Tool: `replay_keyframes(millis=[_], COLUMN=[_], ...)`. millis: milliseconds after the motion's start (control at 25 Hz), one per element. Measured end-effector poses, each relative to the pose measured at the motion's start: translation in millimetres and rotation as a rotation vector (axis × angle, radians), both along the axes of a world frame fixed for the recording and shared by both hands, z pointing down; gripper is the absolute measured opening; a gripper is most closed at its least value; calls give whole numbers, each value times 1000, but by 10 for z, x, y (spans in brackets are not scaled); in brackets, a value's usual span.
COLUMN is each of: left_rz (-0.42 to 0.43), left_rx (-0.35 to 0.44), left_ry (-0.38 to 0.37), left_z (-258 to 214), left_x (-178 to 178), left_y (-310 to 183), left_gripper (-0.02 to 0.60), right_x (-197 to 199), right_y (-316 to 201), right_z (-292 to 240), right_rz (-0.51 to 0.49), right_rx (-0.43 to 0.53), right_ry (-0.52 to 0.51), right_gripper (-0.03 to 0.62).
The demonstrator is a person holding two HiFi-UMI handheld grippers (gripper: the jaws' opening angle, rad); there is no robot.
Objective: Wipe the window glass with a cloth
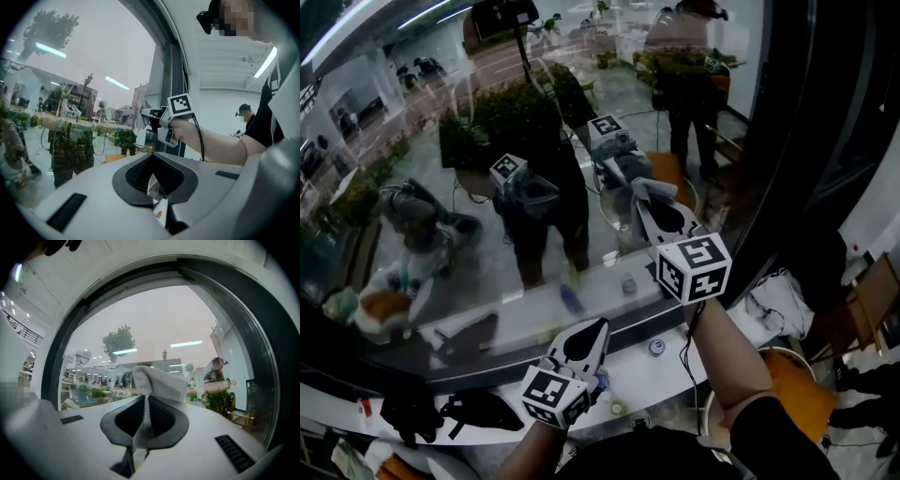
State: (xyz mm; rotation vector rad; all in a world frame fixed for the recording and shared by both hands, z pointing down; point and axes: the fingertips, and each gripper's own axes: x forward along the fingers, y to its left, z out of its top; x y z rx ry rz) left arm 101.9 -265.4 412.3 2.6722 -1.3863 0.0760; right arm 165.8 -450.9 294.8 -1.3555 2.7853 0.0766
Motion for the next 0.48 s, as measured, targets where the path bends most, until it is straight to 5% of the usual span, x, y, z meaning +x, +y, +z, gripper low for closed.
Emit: replay_keyframes(millis=[480], left_rz=[-7], left_rx=[6], left_ry=[-11], left_z=[-19], left_x=[144], left_y=[-84], left_gripper=[0], right_x=[390], right_y=[-126], right_z=[8], right_rz=[44], right_rx=[17], right_ry=[-8], right_gripper=[41])
